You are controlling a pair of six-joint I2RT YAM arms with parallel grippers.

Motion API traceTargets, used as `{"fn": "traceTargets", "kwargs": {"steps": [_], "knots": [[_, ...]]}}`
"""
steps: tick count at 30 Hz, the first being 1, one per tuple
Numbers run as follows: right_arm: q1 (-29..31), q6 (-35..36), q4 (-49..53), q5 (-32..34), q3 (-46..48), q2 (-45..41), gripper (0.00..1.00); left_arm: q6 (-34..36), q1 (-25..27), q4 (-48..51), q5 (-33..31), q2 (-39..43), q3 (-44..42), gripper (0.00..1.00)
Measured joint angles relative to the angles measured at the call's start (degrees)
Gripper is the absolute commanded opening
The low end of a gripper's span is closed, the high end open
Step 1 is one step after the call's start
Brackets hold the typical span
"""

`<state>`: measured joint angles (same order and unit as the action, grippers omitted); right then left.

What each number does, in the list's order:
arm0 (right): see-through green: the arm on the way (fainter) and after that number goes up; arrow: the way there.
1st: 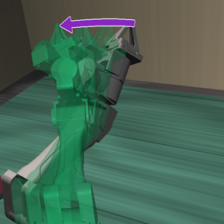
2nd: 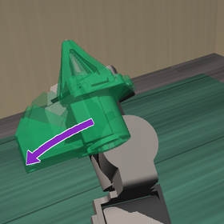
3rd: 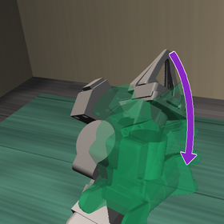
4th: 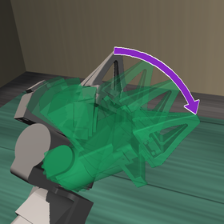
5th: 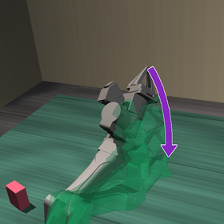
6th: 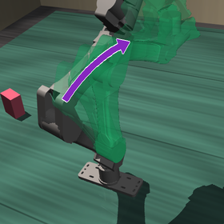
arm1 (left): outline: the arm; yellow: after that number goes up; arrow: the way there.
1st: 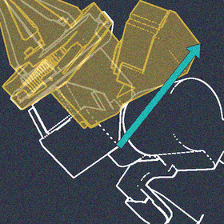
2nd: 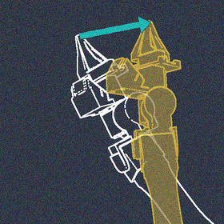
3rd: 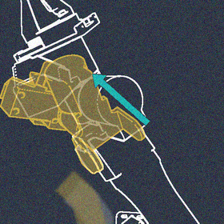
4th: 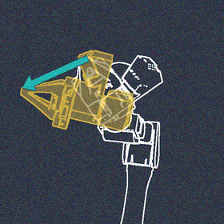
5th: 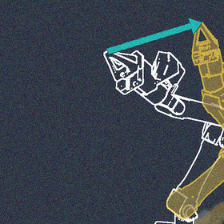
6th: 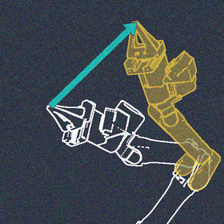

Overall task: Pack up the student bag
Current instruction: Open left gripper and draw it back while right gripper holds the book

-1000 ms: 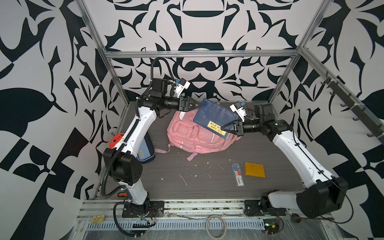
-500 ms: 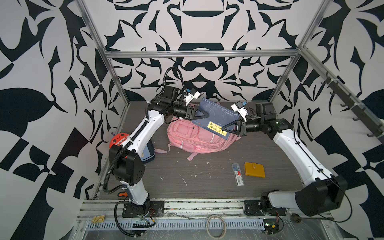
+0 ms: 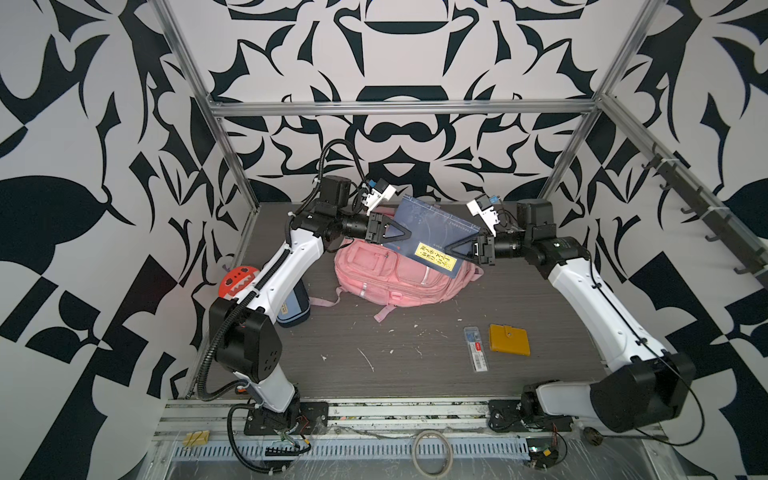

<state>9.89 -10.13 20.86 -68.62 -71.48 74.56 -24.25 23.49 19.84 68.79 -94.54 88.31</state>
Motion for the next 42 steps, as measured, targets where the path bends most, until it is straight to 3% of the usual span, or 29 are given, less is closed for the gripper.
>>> {"fn": "traceTargets", "kwargs": {"steps": [3,8,13,19,23,26,27,28,29,30,31,38,42], "knots": [[-0.28,-7.3,-9.55,2.67,3.91,-3.54,0.85,-5.51,0.04,-7.13,0.24,0.13,-4.02,0.0],[-0.33,-22.82,-29.46,6.99,12.72,-6.23,0.8,-15.39,0.04,-19.58,0.63,0.13,-9.09,0.0],[-0.33,-36.46,-44.41,12.02,23.26,-6.62,0.74,-19.78,0.04,-25.88,0.83,0.15,-9.16,0.0],[-0.33,-42.23,-51.54,14.73,25.42,-7.96,0.43,-23.21,0.04,-30.12,0.92,0.15,-9.16,0.0],[-0.33,-43.8,-55.49,15.39,25.44,-8.26,0.08,-23.93,0.04,-30.77,0.85,0.13,-9.16,0.0],[-0.24,-43.74,-56.22,15.43,25.44,-8.26,0.0,-23.76,0.04,-30.49,0.52,-0.17,-9.03,0.0],[-0.22,-43.58,-56.15,15.5,25.44,-8.26,0.0,-23.43,0.04,-29.94,0.39,-0.28,-8.85,0.05],[-0.2,-43.41,-55.91,15.63,25.44,-8.26,0.0,-22.77,0.04,-28.79,0.07,-0.42,-8.44,0.28],[-0.22,-42.99,-55.54,15.91,25.44,-8.28,0.0,-21.64,0.04,-26.97,-0.74,-0.57,-7.76,0.62],[-0.28,-42.34,-54.9,16.22,25.44,-8.39,0.0,-20.17,0.07,-24.44,-2.38,-0.59,-6.93,0.87],[-0.44,-41.46,-53.57,16.81,25.44,-8.68,0.0,-17.88,0.13,-20.55,-5.01,-0.61,-5.62,1.0],[-5.51,-28.17,-31.21,29.27,24.09,-14.08,0.0,-7.5,1.31,2.62,-26.84,-3.41,5.49,1.0],[-9.88,-22.51,-21.11,38.49,22.38,-16.33,0.0,-5.44,3.87,10.36,-33.92,-9.77,10.32,0.96]]}}
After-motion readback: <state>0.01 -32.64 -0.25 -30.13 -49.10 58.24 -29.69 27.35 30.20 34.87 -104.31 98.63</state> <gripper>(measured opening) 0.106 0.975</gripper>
